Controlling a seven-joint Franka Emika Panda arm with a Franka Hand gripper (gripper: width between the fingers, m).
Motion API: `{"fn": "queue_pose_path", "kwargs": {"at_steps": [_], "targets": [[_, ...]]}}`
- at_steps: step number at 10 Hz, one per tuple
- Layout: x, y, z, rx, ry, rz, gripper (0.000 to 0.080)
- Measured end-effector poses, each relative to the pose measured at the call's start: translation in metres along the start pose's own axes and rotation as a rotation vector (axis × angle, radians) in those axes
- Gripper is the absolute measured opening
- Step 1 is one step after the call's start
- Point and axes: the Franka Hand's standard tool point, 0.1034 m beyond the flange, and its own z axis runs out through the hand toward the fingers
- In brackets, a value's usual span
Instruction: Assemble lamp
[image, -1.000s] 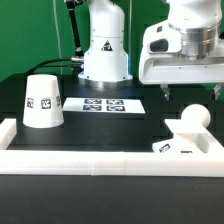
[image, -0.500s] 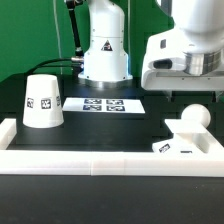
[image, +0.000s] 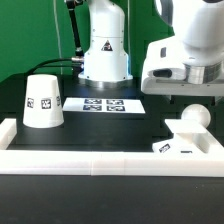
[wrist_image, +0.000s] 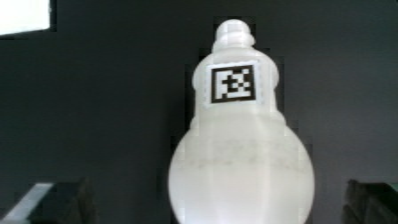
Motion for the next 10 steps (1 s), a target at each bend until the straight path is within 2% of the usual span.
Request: {"fn": "queue_pose_path", "kwargs": {"at_steps": [4,7,10], "targets": [[0.000,-0.005,0.009,-0.008,0.001,0.000,0.0698],[0.002,-0.013,0.024,-0.021,0.015,-0.001,0.0698],[0.006,-0.012,0.032,-0.023,0.021,-0.002,0.0698]]}}
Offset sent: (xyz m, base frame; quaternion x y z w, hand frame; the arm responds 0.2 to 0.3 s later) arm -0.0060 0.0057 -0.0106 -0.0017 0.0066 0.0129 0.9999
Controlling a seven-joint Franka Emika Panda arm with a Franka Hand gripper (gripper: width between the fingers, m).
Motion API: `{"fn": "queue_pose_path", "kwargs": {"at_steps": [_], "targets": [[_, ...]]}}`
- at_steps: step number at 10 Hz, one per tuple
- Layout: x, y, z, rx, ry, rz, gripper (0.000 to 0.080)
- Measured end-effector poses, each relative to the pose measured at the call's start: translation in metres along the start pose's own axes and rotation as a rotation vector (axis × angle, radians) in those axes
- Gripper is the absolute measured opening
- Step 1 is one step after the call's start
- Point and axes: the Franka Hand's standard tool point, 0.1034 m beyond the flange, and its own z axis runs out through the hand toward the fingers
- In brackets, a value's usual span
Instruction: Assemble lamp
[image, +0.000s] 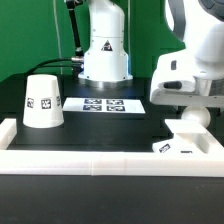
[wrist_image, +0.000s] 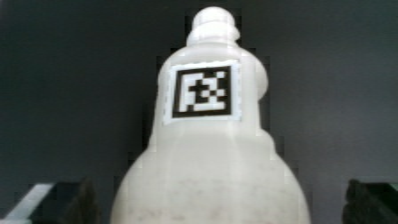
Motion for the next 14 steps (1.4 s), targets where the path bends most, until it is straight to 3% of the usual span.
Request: {"fn": "queue_pose_path", "kwargs": {"at_steps": [7,9,10,14], "targets": [[0.004,0.004,0.021,-0.008,-0.025,0.010,0.0698],[0.004,0.005,0.024,-0.009,-0.031,0.012,0.0651],[0.004,0.005,0.024,-0.009,-0.031,0.012,0.0573],[0.004,0.013,0.016,-0.003,-0.027,-0.011,0.0573]]}}
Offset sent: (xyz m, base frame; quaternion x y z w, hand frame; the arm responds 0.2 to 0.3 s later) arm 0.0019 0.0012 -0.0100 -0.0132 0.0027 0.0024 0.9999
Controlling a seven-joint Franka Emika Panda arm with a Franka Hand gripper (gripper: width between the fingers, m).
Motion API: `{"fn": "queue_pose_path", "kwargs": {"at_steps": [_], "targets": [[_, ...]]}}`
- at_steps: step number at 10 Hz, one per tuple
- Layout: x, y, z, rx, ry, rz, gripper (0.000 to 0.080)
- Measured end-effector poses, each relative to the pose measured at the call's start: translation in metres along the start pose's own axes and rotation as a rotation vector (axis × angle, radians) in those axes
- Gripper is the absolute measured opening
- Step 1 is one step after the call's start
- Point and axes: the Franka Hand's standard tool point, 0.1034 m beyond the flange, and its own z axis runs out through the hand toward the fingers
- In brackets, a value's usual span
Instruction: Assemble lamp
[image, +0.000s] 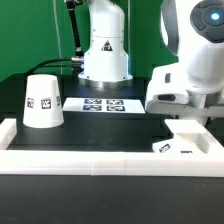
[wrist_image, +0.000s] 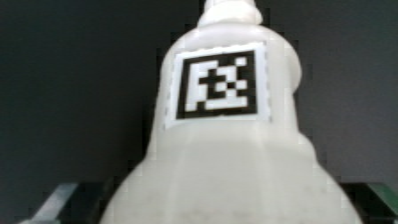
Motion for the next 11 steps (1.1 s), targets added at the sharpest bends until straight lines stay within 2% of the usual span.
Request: {"fn": "queue_pose_path", "kwargs": {"at_steps": [1,4,6,8,9,10,11], "targets": [[-0.004,0.005,-0.011,0.004,-0.003,-0.020,0.0573],[-0.018,0.023,-0.066,0.031,-0.030,-0.074,0.0573],[-0.015,0.030,-0.105,0.054,-0.003,-0.077,0.0574],[-0.013,0.028,-0.102,0.054,0.008,-0.078,0.0574],[-0.001,0.025,-0.110,0.066,0.123,-0.076,0.0574],[-0.004,0.026,-0.109,0.067,0.178,-0.077,0.0574],[0.001,0.030,-0.115,0.070,0.270,-0.113,0.0574]]}}
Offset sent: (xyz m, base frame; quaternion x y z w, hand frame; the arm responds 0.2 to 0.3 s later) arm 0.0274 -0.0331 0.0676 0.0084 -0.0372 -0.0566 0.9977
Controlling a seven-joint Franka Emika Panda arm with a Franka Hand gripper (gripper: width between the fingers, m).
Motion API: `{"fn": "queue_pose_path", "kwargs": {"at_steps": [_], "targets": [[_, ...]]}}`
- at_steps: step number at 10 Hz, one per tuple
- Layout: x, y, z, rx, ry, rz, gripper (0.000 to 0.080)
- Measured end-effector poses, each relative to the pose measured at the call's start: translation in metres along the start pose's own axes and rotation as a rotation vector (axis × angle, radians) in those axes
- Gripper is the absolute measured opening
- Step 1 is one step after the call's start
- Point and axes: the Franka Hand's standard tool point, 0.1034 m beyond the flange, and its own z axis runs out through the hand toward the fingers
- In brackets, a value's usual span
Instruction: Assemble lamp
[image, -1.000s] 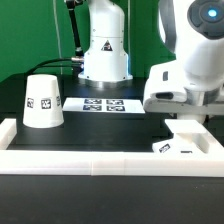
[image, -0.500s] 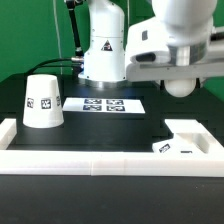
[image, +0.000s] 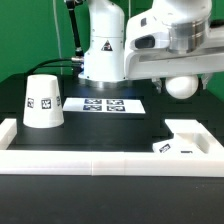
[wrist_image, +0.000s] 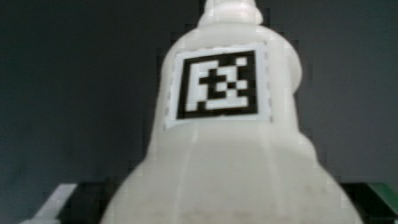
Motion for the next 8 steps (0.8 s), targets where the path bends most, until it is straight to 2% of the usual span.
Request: {"fn": "queue_pose_path", "kwargs": {"at_steps": [2,4,5,8], "targets": [[0.007,0.001,-0.019,0.002,0.146,-0.022,0.0574],[0.022,0.002,-0.039,-0.004,0.294,-0.088,0.0574],[0.026,0.001,-0.044,-0.017,0.362,-0.104,0.0574],[0.034,0.005,-0.044,-0.031,0.600,-0.109,0.0574]]}}
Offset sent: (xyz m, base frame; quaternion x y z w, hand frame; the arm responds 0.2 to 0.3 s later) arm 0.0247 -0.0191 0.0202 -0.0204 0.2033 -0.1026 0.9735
